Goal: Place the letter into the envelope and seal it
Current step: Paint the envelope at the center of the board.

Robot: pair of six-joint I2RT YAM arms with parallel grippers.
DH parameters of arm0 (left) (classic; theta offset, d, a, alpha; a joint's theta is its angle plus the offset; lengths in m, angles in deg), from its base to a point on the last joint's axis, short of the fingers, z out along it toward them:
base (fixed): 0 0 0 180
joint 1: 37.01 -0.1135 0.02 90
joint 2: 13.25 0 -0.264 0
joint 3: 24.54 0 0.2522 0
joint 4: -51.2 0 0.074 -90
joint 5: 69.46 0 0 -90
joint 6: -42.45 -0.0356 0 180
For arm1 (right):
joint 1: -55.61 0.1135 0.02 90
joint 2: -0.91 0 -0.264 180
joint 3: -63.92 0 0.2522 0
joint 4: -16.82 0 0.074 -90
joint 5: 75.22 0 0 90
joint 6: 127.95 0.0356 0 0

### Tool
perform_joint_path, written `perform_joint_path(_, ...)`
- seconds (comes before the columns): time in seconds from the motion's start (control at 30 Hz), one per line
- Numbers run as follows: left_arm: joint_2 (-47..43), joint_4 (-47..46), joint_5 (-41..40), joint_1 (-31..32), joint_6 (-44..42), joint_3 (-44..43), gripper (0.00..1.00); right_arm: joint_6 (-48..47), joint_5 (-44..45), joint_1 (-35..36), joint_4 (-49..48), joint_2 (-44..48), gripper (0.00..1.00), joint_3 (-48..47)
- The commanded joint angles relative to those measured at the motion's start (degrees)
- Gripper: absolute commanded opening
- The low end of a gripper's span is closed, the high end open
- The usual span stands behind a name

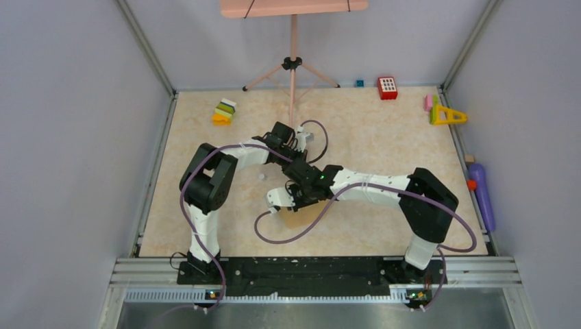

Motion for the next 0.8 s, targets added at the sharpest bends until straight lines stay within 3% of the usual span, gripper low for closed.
perform_joint_path(0.0,4.99,1.7,-9.08,1.25,-3.04,1.92,0.0,-0.42,0.01,-1.62,0.9,4.27,0.0,0.45)
perform_joint_path(0.77,5.01,1.79,-9.2,1.44,-3.13,1.88,0.0,-2.83,-3.68,-2.04,2.94,4.57,0.0,2.22)
